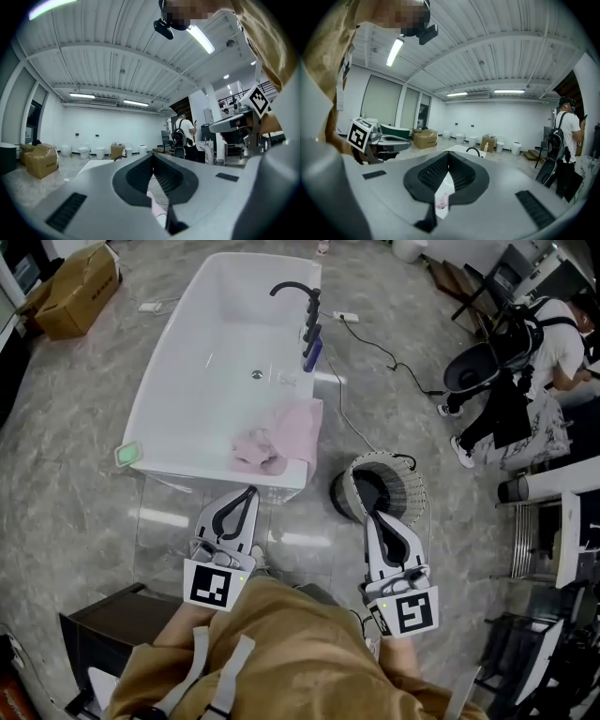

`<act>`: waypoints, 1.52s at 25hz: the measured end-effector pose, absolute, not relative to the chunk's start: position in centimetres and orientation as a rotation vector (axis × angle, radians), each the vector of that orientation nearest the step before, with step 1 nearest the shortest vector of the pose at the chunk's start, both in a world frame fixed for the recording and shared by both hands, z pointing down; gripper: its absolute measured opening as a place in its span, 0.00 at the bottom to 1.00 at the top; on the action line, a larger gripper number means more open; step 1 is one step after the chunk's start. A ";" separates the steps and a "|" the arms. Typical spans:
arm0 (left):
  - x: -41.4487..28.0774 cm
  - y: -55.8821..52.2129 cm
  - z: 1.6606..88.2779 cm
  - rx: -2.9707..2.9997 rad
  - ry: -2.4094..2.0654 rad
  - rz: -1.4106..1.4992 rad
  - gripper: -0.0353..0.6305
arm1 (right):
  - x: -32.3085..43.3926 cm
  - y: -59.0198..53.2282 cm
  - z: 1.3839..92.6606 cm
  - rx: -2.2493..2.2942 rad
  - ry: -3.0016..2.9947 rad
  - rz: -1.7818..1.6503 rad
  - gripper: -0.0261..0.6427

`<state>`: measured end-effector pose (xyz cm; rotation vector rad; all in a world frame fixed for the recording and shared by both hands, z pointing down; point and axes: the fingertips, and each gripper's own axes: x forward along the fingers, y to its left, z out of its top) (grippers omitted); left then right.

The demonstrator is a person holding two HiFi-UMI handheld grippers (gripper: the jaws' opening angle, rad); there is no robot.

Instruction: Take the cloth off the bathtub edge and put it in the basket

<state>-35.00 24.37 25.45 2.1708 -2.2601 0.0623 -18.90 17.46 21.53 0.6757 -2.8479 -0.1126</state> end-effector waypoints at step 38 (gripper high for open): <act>-37.1 0.8 55.0 1.894 -2.143 0.409 0.13 | -24.0 -1.3 42.2 0.420 -2.759 -0.160 0.04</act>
